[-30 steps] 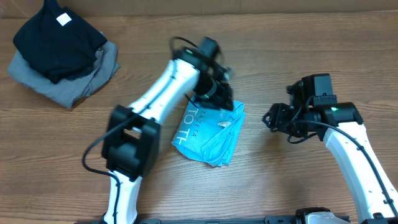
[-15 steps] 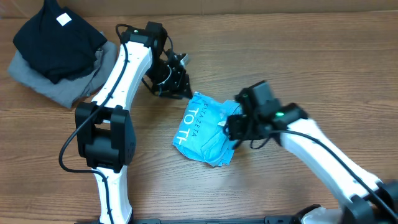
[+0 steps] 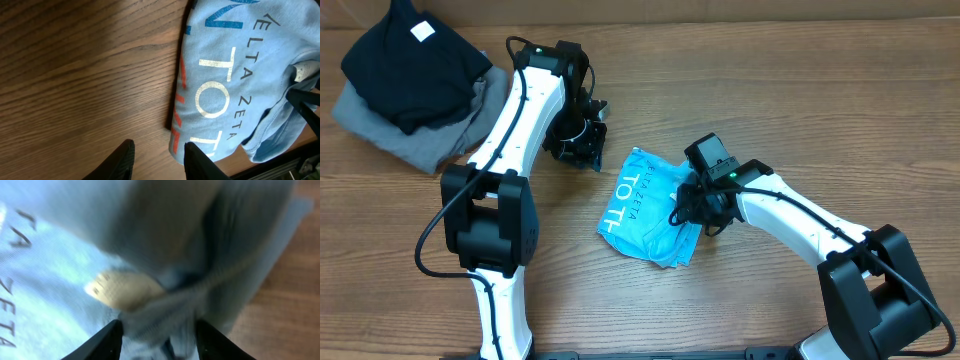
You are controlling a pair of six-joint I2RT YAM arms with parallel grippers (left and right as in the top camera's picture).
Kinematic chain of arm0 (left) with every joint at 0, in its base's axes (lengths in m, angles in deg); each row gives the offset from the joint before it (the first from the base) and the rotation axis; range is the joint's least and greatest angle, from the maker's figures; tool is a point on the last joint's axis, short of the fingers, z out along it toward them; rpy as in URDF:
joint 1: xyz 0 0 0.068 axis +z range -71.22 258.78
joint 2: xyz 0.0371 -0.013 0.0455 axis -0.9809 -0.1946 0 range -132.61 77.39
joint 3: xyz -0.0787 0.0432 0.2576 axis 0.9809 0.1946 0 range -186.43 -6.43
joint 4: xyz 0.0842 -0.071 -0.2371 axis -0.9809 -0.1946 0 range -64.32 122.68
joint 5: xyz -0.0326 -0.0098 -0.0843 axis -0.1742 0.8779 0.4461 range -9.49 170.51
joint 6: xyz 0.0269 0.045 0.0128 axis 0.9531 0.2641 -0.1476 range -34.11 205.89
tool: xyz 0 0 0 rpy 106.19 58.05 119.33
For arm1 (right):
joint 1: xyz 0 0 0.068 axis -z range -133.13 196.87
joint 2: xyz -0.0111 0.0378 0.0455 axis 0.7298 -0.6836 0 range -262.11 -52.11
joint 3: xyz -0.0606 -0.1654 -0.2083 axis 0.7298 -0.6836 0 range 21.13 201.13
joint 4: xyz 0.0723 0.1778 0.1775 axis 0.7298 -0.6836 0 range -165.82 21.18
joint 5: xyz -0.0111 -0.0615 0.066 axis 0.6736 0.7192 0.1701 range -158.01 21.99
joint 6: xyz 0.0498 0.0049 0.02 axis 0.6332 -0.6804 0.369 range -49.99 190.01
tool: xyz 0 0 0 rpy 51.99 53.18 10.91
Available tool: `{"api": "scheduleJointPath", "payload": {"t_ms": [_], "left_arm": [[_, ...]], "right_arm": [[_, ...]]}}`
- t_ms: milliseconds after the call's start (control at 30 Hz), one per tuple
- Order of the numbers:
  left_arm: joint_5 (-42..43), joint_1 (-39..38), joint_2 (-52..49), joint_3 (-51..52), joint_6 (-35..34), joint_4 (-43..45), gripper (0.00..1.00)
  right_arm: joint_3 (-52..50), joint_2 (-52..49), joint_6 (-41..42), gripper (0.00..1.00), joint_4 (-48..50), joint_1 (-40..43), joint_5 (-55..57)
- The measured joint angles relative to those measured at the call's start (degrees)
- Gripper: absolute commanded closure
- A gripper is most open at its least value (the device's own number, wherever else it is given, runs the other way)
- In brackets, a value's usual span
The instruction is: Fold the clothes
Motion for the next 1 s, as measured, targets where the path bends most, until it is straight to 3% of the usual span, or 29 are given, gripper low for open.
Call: {"api": "scheduleJointPath", "payload": {"t_ms": [467,700,1000], "left_arm": [[1.1,-1.1,0.0,5.4,0.0,3.7,0.66],[2.6,-3.6,0.0,9.8,0.0,7.6,0.67],[3.6,-4.2,0.0,10.9,0.0,7.9,0.67]], "right_arm": [[0.6,3.9,-4.7,0.49,-0.1,-0.6,-5.0],[0.6,3.9,-9.4,0.50,-1.8,-5.4,-7.2],[0.6,3.9,-6.9,0.49,-3.4,-13.7,-4.5]]}}
